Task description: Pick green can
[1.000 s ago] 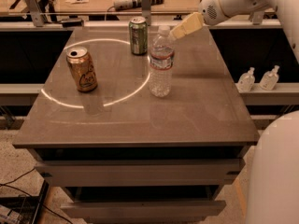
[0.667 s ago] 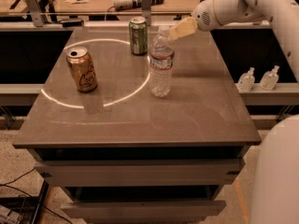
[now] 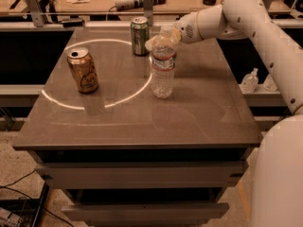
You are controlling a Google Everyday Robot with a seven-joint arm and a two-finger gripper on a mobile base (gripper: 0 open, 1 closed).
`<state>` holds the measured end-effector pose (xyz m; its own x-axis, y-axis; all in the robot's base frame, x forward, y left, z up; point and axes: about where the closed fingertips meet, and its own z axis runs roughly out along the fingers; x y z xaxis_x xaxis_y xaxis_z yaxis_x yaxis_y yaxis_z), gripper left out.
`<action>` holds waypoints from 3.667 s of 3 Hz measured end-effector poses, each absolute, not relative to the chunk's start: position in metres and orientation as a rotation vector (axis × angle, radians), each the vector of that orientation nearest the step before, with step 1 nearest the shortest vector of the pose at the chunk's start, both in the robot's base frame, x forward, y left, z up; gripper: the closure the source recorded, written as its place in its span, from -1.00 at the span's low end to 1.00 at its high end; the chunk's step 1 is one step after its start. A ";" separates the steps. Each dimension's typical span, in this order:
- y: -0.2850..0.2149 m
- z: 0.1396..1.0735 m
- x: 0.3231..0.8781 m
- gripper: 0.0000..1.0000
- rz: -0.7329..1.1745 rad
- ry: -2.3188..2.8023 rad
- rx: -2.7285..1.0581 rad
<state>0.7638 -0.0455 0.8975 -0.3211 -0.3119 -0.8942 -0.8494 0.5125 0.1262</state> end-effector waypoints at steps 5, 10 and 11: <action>0.006 0.873 0.823 -1.00 0.610 1.706 -0.926; 0.012 0.891 0.849 1.00 0.648 1.747 -0.959; 0.008 0.928 0.854 1.00 0.630 1.706 -0.956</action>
Offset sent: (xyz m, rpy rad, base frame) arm 0.0275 0.0406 -0.0163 -0.0352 -0.2787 -0.0794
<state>0.8540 0.0082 0.9283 -0.1482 -0.2949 -0.9440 -0.8375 0.5451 -0.0388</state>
